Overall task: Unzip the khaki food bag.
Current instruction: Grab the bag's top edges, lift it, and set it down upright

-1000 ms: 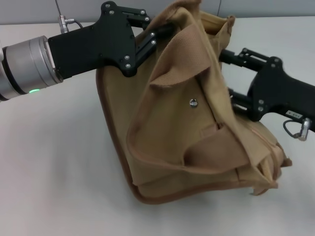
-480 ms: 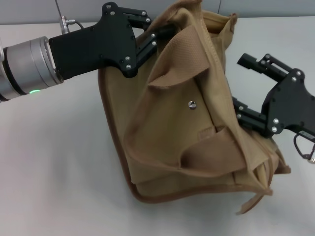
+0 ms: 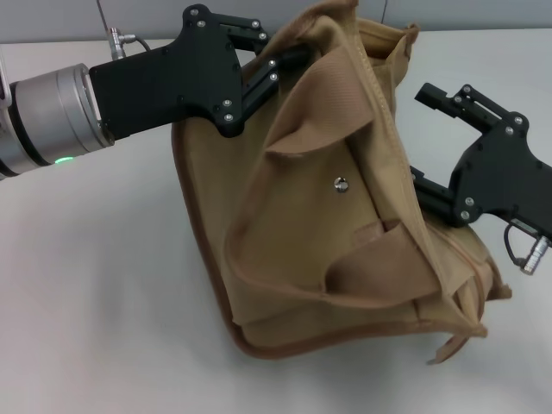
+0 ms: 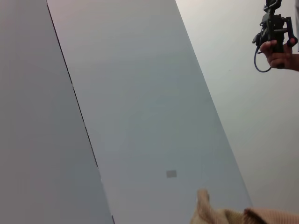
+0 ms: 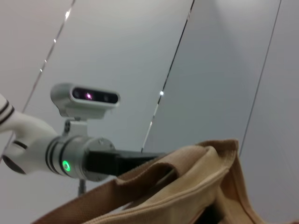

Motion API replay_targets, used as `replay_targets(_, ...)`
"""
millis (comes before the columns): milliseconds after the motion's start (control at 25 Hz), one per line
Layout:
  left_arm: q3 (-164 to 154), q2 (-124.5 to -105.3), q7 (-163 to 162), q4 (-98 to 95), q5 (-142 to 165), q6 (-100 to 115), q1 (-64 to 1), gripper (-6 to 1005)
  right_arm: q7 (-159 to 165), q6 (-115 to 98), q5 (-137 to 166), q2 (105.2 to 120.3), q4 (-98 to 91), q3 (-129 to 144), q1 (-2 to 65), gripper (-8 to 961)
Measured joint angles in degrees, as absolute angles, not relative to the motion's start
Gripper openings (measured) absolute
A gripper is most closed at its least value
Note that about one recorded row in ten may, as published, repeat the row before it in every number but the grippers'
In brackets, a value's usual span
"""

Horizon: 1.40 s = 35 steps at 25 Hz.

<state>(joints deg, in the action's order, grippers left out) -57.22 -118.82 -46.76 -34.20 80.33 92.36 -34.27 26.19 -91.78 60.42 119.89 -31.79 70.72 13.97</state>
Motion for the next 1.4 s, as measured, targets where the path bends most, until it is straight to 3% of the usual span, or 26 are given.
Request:
replay_targets(560, -57.31, -118.83, -47.01, -34.18, 80.33, 92.38, -34.69, 104, 24.78, -87.59, 59.41, 119.88, -31.96, 72.85, 15.20, 736)
replay_targets(1200, -57.40, -118.92, -47.29, -34.19, 80.33, 92.46, -35.02, 109, 24.47, -86.72, 56.68, 119.89, -31.70, 75.93, 15.72, 429)
replay_targets(1400, -57.39, -118.92, -47.29, -34.18, 80.33, 92.46, -35.02, 110, 23.36, -86.68, 56.59, 119.88, -31.36, 76.01, 15.64, 254)
